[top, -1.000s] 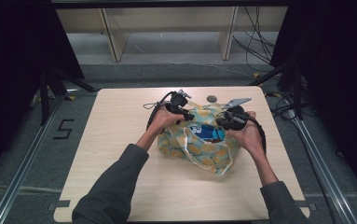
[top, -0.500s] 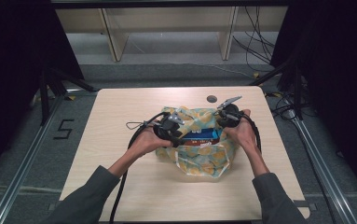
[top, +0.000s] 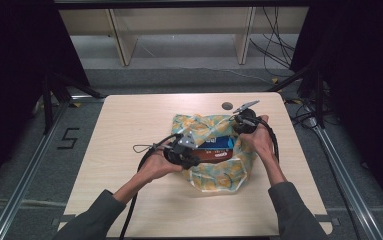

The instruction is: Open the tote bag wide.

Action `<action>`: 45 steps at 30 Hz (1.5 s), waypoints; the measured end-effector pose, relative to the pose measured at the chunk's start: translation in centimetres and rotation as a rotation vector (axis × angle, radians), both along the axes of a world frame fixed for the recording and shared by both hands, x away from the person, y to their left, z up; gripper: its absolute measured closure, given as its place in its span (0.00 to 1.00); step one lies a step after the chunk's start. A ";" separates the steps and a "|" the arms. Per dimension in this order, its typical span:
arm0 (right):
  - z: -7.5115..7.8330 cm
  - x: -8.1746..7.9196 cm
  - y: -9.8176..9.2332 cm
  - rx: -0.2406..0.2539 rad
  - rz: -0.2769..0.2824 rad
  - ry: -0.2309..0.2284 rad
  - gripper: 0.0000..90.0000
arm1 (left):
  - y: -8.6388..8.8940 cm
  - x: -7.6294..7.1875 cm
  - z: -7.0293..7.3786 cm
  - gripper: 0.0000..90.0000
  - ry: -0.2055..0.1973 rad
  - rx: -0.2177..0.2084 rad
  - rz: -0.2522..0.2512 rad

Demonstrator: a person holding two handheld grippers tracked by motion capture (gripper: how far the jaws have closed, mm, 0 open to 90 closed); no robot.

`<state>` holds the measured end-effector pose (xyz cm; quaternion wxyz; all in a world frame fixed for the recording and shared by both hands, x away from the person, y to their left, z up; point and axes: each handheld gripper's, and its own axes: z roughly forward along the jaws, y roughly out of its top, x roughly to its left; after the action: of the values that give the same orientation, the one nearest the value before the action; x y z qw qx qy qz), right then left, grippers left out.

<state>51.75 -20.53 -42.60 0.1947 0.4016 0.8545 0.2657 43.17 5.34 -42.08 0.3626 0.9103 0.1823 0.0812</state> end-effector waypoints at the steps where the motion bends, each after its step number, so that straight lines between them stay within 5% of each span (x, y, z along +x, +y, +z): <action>1: 0.0 0.0 0.0 0.000 0.000 0.000 1.00 | 0.0 0.0 0.0 0.94 0.000 0.000 0.000; 3: 0.6 -0.8 0.5 0.054 -0.002 -0.004 1.00 | -0.1 1.4 0.5 0.95 -0.016 -0.016 0.039; 8: 1.3 -2.7 1.5 0.087 0.085 0.009 1.00 | -0.9 4.4 0.3 0.97 0.021 -0.008 0.103; 14: 0.6 -5.0 2.3 0.058 0.174 0.028 1.00 | -1.4 7.4 -0.1 0.97 0.034 0.052 0.174; 20: -1.0 -9.3 3.5 0.056 0.332 0.153 1.00 | -1.3 9.5 -0.5 0.96 0.090 0.046 0.222; 26: -2.1 -11.5 4.2 0.103 0.359 0.195 1.00 | -0.5 9.9 -0.6 0.96 0.102 0.036 0.245; 27: -2.2 -11.3 4.1 0.096 0.383 0.162 1.00 | -0.3 9.9 -0.5 0.96 0.105 0.022 0.251; 29: -2.1 -11.6 4.2 0.107 0.370 0.172 1.00 | -0.3 9.9 -0.6 0.95 0.095 0.008 0.275; 30: -2.2 -11.6 4.3 0.124 0.393 0.159 1.00 | -0.1 10.0 -0.6 0.95 0.088 0.034 0.267; 33: -1.8 -12.2 4.5 0.126 0.396 0.154 1.00 | 0.3 10.2 -1.0 0.95 0.099 -0.002 0.307; 36: -1.8 -12.6 4.5 0.143 0.393 0.146 1.00 | 0.7 10.2 -1.0 0.95 0.095 0.017 0.292; 39: -1.4 -12.8 3.8 0.171 0.366 0.099 0.99 | 0.8 9.2 -0.7 0.92 0.086 -0.065 0.300; 45: 0.1 -12.3 2.3 0.219 0.331 0.029 0.98 | 1.1 6.8 1.0 0.85 0.054 -0.122 0.247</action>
<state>39.41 -18.24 -42.54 0.0914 0.2783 0.8776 0.3795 49.99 6.46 -41.11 0.3995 0.8591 0.3071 0.0896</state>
